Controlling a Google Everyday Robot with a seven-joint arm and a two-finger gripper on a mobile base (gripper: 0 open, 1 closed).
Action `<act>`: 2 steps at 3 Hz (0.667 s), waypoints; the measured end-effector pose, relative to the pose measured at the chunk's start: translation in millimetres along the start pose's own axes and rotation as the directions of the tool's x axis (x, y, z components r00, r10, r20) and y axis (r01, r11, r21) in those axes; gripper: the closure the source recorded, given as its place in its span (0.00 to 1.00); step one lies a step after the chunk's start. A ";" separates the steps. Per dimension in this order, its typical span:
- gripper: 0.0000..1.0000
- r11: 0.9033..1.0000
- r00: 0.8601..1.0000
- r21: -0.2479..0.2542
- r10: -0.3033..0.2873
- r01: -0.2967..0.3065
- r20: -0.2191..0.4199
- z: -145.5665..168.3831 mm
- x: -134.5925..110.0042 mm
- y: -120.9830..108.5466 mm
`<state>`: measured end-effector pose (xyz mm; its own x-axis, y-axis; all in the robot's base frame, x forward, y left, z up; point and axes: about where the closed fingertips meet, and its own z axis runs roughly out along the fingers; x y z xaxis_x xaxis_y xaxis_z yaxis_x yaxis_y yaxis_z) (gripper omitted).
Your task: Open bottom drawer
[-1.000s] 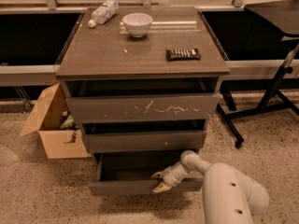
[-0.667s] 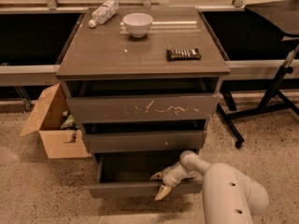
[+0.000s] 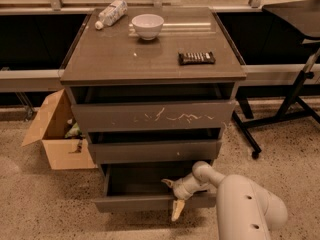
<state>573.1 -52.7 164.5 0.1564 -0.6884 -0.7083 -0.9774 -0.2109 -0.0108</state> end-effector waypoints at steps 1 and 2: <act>0.00 1.000 1.000 -0.009 -0.007 0.007 -0.022 -1.4 -9.9 9.6; 0.00 0.999 0.998 -0.021 -0.029 0.027 -0.059 -5.8 -29.5 26.1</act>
Offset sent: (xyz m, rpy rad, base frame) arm -0.0548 0.0177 0.0500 -0.1064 -0.0372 0.0659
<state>543.8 -42.0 189.2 0.1923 -0.7217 -0.6650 -0.9695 -0.2444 -0.0151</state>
